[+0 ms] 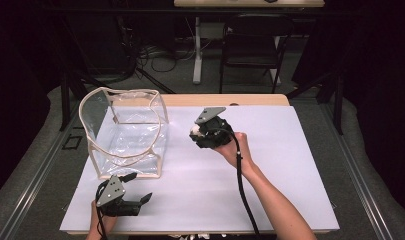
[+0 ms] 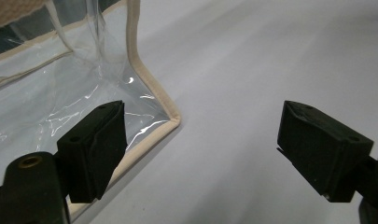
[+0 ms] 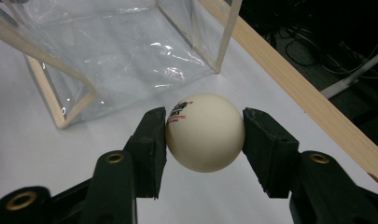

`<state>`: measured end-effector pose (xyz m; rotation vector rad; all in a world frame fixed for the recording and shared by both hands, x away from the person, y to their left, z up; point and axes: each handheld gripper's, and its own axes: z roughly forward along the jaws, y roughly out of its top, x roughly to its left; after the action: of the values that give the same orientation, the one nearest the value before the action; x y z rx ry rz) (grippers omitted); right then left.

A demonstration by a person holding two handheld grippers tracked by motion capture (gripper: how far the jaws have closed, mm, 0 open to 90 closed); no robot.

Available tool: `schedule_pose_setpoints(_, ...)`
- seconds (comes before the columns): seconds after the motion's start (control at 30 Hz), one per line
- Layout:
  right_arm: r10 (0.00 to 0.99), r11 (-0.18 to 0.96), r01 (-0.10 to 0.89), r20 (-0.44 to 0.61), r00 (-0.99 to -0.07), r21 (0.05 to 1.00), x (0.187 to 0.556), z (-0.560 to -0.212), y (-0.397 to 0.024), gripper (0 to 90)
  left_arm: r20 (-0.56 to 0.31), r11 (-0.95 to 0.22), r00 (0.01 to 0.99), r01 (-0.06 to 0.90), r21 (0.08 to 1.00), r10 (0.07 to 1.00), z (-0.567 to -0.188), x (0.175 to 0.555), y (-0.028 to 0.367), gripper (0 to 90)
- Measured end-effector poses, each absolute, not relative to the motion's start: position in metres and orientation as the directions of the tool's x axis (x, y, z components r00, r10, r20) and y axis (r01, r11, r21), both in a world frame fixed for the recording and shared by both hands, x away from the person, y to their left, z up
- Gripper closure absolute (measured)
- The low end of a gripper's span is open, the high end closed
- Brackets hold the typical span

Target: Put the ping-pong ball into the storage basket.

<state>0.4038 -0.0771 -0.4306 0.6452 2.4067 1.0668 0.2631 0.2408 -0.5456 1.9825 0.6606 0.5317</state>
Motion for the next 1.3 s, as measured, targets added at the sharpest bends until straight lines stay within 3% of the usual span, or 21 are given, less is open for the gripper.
schedule_pose_setpoints(1.3,0.555,0.609,0.224,-0.207,-0.806,0.761,0.413,-0.415,-0.063,50.6,0.098,-0.409,0.762,0.231,0.883,0.64,-0.546,0.263,0.24,16.1)
